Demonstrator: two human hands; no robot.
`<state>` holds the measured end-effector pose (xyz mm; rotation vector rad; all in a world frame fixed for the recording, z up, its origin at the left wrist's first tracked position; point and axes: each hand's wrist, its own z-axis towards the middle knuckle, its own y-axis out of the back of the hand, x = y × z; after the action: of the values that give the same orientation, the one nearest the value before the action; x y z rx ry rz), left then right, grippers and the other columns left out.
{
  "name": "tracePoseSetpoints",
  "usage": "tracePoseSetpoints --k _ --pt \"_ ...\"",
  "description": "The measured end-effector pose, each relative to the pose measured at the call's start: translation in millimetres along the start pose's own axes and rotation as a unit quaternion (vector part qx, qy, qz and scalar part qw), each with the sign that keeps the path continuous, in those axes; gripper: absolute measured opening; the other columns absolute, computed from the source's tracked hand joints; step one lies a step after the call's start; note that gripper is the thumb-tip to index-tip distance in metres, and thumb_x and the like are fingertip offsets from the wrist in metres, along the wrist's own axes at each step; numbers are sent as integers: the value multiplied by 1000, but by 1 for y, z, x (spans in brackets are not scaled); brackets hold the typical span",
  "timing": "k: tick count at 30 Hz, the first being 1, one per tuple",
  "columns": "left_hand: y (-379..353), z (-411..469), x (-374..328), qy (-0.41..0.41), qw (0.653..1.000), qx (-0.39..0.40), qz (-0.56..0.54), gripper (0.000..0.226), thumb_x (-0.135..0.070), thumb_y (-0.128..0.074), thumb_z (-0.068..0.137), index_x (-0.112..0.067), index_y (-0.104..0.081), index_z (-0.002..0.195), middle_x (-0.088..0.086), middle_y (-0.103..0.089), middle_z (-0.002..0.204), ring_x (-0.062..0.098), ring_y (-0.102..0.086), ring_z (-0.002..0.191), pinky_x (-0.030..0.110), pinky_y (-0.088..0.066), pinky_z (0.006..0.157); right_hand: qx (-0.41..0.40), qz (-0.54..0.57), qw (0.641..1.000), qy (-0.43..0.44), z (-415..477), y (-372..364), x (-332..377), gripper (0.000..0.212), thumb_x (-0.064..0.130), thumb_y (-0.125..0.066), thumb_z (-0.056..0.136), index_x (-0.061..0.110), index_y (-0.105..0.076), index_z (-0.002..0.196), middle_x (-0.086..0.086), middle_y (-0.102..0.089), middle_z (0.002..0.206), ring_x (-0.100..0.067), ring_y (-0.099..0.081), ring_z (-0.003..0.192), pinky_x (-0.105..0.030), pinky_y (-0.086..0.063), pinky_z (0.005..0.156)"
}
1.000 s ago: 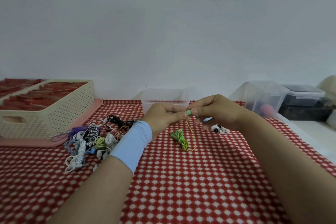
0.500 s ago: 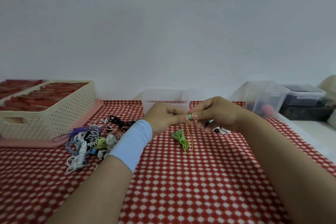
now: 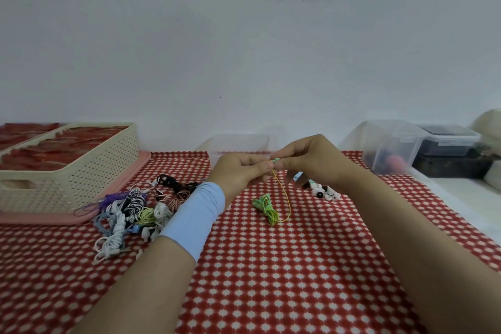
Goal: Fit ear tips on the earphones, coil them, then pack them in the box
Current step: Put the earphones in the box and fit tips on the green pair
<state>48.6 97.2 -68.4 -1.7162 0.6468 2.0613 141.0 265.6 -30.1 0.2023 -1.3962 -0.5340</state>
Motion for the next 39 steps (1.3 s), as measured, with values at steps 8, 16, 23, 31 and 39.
tracePoseSetpoints --k 8,16,23,31,39 --pt "3 -1 0 60 996 49 -44 15 -17 -69 89 -5 -76 96 10 -74 91 14 -64 78 36 -52 91 6 -26 1000 7 -1 2 0 11 16 -78 88 14 -81 98 -5 -79 87 -22 -74 72 -42 -61 70" --pt "9 0 -5 50 993 89 -53 17 -11 -70 86 -7 -75 102 6 -74 92 10 -65 78 27 -54 81 62 79 994 -41 -7 6 -2 21 18 -65 98 15 -74 116 -5 -78 96 -18 -70 73 -32 -59 63" --pt "14 -1 -7 16 995 98 -9 19 -18 -78 74 -15 -79 93 13 -75 101 26 -66 96 35 -54 93 85 118 986 -79 -3 0 -4 16 16 -73 90 13 -79 104 -5 -77 90 -17 -70 76 -28 -58 60" --pt "11 -4 -10 19 989 133 -61 12 -13 -73 77 -14 -79 87 12 -73 98 24 -63 96 32 -53 89 129 171 973 -90 -3 7 -4 32 23 -74 77 11 -78 107 -10 -76 96 -17 -72 78 -26 -59 56" --pt "15 -2 -6 10 992 125 -17 26 -20 -77 72 -12 -78 96 18 -73 105 27 -64 97 39 -52 96 114 130 981 -93 -2 6 -4 30 24 -78 75 13 -81 103 -11 -77 97 -19 -73 80 -27 -59 57"
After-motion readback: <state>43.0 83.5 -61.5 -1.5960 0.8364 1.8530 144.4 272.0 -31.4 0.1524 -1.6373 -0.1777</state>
